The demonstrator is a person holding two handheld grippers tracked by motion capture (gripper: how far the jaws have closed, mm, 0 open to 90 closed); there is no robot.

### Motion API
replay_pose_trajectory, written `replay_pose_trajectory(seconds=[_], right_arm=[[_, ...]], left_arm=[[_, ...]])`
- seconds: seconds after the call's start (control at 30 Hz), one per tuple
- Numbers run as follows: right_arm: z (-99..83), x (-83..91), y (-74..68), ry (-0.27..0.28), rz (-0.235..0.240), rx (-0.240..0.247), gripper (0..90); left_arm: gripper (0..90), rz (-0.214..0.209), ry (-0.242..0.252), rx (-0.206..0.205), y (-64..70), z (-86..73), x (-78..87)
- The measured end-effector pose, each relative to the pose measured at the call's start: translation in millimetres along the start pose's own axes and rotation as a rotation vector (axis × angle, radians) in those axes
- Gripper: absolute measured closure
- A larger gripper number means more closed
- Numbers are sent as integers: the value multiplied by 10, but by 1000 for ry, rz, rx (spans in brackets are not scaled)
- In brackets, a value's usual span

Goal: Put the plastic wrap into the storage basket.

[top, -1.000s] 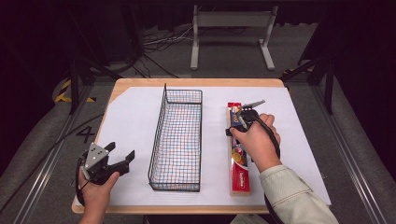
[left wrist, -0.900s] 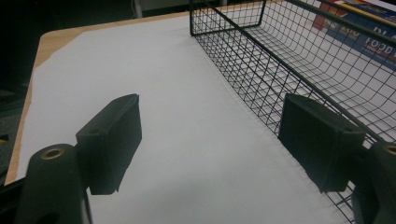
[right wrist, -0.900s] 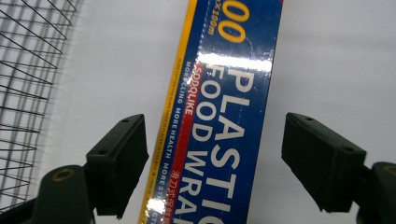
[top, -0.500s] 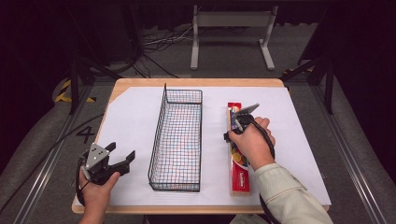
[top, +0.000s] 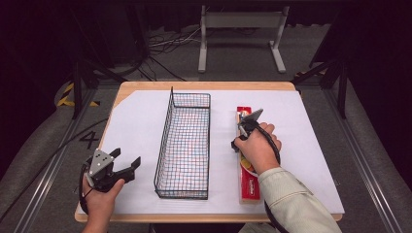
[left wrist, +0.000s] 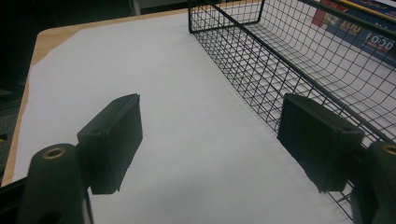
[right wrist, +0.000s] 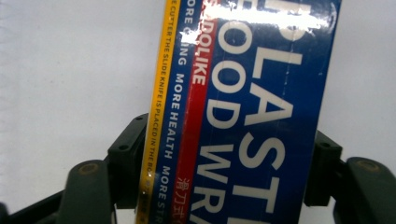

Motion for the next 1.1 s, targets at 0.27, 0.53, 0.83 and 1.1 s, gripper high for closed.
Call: replay_pose_trajectory(seconds=[0.27,0.53,0.83,1.1], right_arm=[[13,36,23,-29,15,-60,389],[37,71,55,-25,35,-127,398],[116,296,10,1,34,-137,400],[241,484,-119,31,56,-138,399]], left_arm=[[222,4,1,6,-11,-4,1],[222,4,4,13,-11,-11,18],[222,13,9,9,-23,-56,98],[222,22,13,27,-59,-73,136]])
Point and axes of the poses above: each handheld gripper's, and its own axes: x roughly backward along the jaws, z roughly out of its top, y roughly to its right, the point moved 7 cm from there along -x, roughly forward along the jaws, and after that the axes turned 9 degrees about z, right-handed, at the moved point
